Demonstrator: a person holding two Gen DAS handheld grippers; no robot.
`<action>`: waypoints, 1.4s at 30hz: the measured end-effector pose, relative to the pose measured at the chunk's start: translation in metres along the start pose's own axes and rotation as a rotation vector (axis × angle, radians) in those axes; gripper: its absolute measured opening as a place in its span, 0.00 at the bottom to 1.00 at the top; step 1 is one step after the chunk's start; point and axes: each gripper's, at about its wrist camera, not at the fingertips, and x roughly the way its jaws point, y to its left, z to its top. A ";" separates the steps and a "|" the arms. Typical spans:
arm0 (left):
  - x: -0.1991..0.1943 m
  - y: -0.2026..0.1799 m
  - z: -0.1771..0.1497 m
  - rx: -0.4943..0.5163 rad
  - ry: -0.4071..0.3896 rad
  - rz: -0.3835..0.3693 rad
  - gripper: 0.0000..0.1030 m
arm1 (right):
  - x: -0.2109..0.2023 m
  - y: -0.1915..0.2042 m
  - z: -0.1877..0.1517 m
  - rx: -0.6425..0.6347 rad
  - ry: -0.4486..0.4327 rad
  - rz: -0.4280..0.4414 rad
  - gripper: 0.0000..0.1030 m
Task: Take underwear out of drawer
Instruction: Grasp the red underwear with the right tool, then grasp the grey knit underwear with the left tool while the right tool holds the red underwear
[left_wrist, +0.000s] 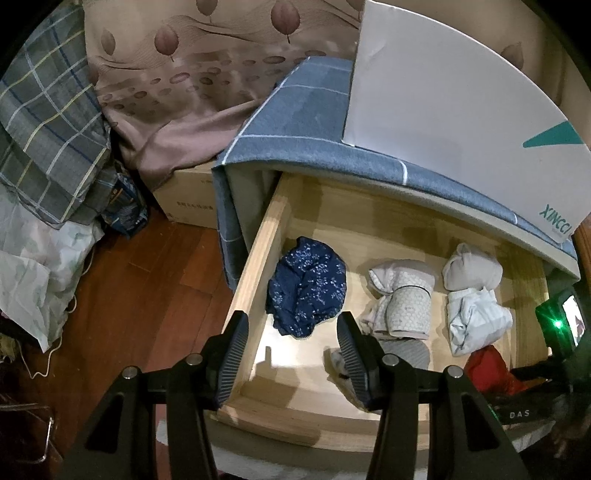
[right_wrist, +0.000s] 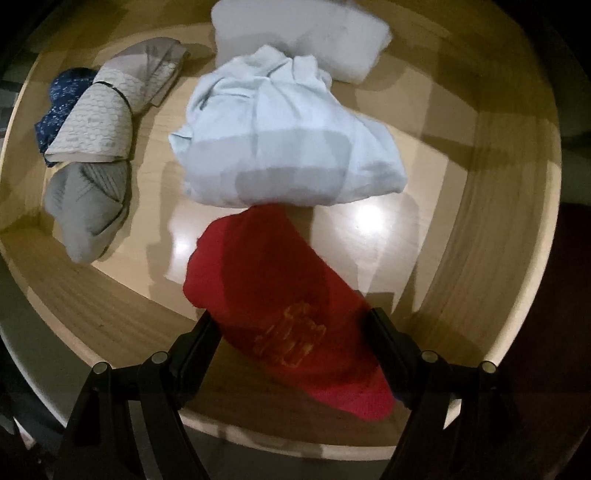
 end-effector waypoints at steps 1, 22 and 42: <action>0.000 -0.001 0.000 0.005 0.004 -0.001 0.49 | 0.003 -0.001 0.000 0.001 0.004 -0.004 0.75; 0.036 -0.043 -0.012 0.223 0.248 -0.137 0.50 | -0.012 -0.025 -0.024 0.059 -0.106 -0.037 0.41; 0.057 -0.065 -0.017 0.227 0.392 -0.239 0.60 | -0.039 -0.064 -0.056 0.256 -0.239 0.095 0.40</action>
